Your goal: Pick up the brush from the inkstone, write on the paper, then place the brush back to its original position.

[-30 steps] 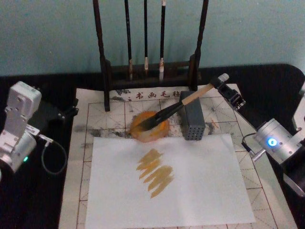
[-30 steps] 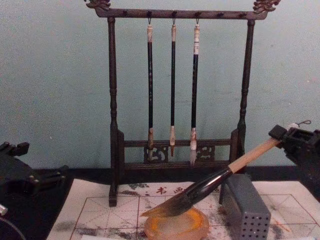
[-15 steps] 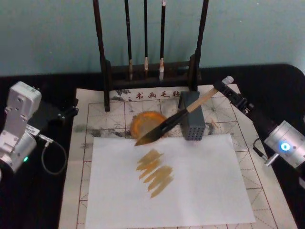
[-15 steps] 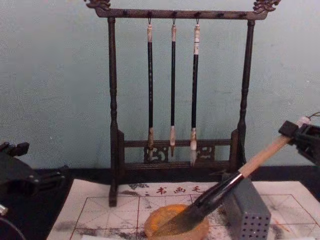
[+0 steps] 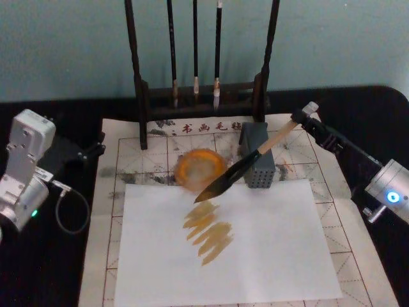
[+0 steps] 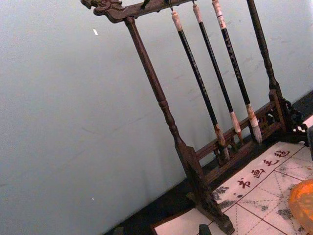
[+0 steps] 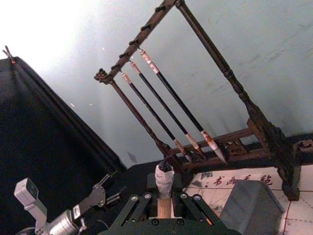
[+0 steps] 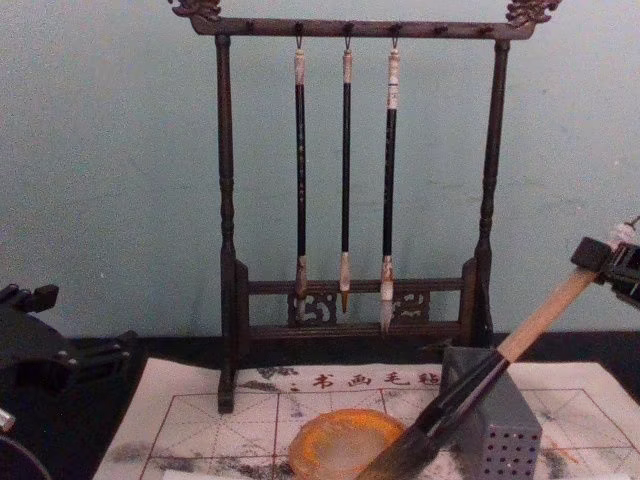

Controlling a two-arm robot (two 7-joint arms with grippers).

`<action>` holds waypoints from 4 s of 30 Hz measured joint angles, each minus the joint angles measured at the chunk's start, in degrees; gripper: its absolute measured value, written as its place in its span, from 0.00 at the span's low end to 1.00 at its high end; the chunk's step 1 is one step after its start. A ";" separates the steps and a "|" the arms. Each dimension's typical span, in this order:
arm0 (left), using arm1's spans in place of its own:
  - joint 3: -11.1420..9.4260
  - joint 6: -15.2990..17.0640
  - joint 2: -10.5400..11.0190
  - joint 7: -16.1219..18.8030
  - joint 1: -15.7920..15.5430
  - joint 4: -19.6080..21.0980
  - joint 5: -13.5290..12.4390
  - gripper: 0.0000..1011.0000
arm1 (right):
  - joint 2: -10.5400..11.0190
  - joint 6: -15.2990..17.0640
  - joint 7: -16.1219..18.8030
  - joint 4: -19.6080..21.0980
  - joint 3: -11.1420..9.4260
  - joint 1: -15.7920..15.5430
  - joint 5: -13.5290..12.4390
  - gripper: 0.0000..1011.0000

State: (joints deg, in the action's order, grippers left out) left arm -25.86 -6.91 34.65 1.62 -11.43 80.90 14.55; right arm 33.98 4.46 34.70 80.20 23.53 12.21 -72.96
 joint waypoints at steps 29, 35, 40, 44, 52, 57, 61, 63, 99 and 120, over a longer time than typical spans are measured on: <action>0.00 0.00 0.00 0.00 0.00 0.00 0.00 0.99 | 2.96 -2.48 -2.06 4.03 -0.52 -1.11 7.44 0.18; 0.00 0.00 0.00 0.00 0.00 0.00 0.00 0.99 | 3.36 -2.55 -2.45 4.84 -0.82 -1.47 8.95 0.18; 0.00 0.00 0.00 0.00 0.00 0.00 0.00 0.99 | 3.70 -2.31 -2.47 5.40 -1.21 -1.79 9.72 0.18; 0.00 0.00 0.00 0.00 0.00 0.00 0.00 0.99 | 3.98 -2.03 -2.42 5.73 -1.48 -2.02 10.11 0.18; 0.00 0.00 0.00 0.00 0.00 0.00 0.00 0.99 | 4.41 -1.53 -2.37 6.33 -1.57 -2.23 11.37 0.18; 0.00 0.00 0.00 0.00 0.00 0.00 0.00 0.99 | 4.52 -1.29 -2.22 6.60 -1.32 -2.18 12.40 0.18; 0.00 0.00 0.00 0.00 0.00 0.00 0.00 0.99 | 4.56 -1.28 -2.14 6.78 -1.27 -2.21 12.94 0.18; 0.00 0.00 0.00 0.00 0.00 0.00 0.00 0.99 | 4.58 -1.27 -2.13 6.91 -1.27 -2.27 13.09 0.18; 0.00 0.00 0.00 0.00 0.00 0.00 0.00 0.99 | 5.99 -0.74 -3.38 8.45 -3.05 -3.99 15.53 0.18; 0.00 0.00 0.00 0.00 0.00 0.00 0.00 0.99 | 6.51 -0.79 -5.24 9.39 -5.24 -5.44 16.05 0.18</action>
State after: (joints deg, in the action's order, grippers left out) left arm -25.86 -6.91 34.65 1.62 -11.43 80.90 14.55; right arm 40.48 3.67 29.46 89.59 18.29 6.77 -56.91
